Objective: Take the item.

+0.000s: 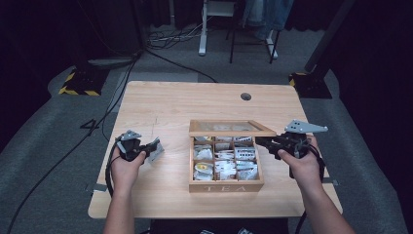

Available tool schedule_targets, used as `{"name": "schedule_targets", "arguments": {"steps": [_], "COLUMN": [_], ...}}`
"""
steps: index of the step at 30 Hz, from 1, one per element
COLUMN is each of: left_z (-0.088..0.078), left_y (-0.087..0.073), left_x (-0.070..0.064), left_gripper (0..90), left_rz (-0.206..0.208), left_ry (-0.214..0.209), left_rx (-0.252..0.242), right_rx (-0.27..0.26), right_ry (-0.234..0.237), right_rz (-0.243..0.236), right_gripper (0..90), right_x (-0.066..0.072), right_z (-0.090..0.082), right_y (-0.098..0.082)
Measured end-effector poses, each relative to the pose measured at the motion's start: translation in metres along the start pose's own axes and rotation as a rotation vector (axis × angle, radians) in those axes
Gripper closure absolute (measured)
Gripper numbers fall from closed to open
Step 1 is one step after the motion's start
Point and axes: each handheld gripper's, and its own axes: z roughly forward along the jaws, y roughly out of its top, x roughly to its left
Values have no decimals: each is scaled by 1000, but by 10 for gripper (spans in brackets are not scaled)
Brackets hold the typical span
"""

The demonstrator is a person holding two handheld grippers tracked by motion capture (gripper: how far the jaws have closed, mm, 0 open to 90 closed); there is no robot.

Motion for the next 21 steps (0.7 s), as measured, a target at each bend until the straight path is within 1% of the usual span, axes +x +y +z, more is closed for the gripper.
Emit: {"name": "schedule_targets", "arguments": {"steps": [2,5,7,11,12,13,17,21], "left_z": [0,0,1,3,3,3,0,-4], "left_y": [-1,0,0,1,1,2,2,4], "left_x": [0,0,0,-2,-2,-2,-2,-5], "left_gripper": [848,765,665,422,393,355,289,277], "left_rz": [-1,10,22,34,39,39,39,47], "left_ry": [8,34,50,115,132,139,172,184], "left_rx": [2,-4,-14,-17,-19,-21,-43,-78], "right_rx": [1,2,3,5,5,5,5,5], "right_ry": [1,0,0,-2,-2,-1,2,1], "right_rz": [0,0,-1,-3,-3,-3,-3,-2], "right_gripper": [713,711,711,710,710,710,710,710], "right_x": [0,0,0,0,0,0,-1,-1], "right_z": [0,0,1,1,1,1,1,2], "right_y": [0,0,0,0,0,0,0,0]}}
